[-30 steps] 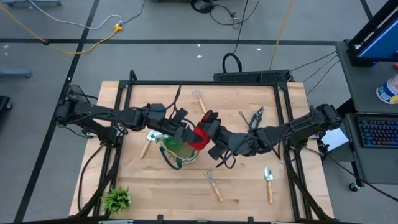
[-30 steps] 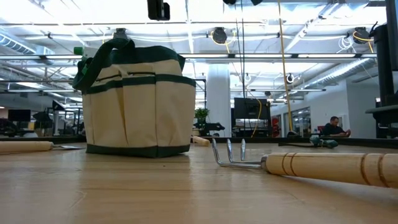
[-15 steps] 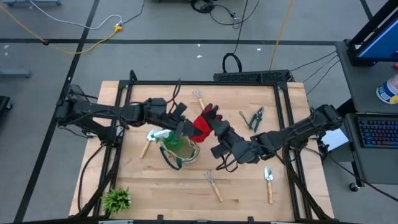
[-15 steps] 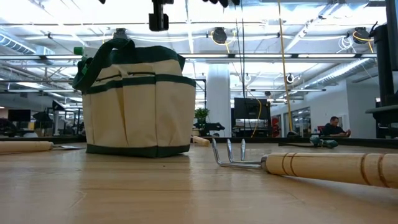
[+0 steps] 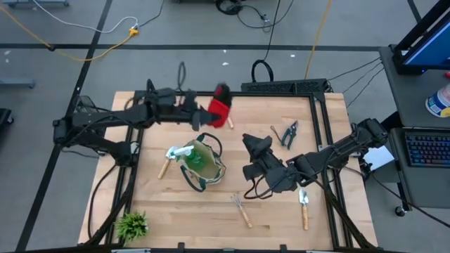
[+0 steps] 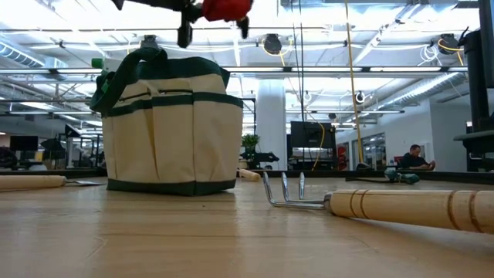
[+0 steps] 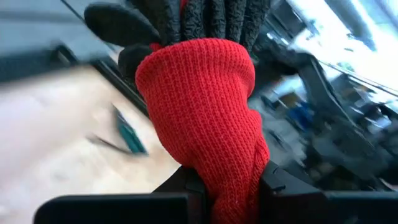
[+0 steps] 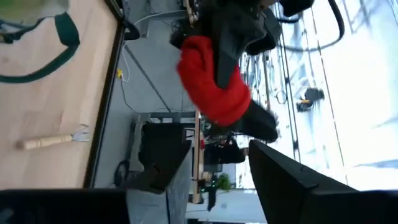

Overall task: Pick & Place Garden tools in Gardening bag
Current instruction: Put the gloves into the gardening bag

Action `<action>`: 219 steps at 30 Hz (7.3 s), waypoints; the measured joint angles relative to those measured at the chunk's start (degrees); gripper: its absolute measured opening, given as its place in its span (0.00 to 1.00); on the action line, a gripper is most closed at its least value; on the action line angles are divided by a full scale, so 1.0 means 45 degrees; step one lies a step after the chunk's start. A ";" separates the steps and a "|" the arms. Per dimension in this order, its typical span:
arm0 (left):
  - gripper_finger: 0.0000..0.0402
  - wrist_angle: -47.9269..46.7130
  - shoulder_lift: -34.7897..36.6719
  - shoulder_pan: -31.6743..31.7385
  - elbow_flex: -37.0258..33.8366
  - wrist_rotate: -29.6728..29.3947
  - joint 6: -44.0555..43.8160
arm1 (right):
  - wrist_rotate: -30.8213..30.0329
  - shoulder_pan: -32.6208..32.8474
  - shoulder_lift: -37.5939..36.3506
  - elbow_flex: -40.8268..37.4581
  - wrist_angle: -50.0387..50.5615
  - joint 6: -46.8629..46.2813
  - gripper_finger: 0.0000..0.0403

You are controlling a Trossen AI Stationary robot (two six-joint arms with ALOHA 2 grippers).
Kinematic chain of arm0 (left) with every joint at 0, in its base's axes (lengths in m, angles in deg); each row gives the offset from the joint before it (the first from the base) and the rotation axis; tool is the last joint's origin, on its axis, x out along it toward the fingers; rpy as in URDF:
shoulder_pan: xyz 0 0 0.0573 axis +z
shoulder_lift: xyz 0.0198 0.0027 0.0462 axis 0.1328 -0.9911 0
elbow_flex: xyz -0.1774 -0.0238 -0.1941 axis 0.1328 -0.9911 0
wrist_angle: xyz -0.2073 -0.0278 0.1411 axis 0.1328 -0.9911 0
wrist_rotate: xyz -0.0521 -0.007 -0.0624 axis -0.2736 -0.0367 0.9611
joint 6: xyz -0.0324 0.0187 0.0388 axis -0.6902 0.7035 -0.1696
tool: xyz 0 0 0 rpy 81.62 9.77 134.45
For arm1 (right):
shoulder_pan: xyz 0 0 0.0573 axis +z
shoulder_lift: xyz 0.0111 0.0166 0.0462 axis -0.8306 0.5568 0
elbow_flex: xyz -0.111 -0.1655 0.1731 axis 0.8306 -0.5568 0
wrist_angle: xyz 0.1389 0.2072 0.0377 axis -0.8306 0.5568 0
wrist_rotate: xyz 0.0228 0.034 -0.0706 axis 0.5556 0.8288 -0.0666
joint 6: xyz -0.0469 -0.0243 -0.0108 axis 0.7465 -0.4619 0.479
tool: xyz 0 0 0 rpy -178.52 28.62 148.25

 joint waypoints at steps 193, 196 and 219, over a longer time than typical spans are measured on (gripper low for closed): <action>0.86 -1.0521 0.6920 -0.6223 -0.0003 -0.6593 0.5916 | 1.5394 -0.4245 0.4056 -0.0282 -0.5169 -1.2725 0.19; 0.86 -1.0516 0.6920 -0.6219 -0.0003 -0.6588 0.6064 | 1.5394 -0.4245 0.4056 -0.0282 -0.5111 -1.2728 0.24; 0.86 -1.0521 0.6920 -0.6223 -0.0003 -0.6593 0.6285 | 1.4792 -0.3987 0.4056 -0.0282 -0.5068 -1.2446 0.50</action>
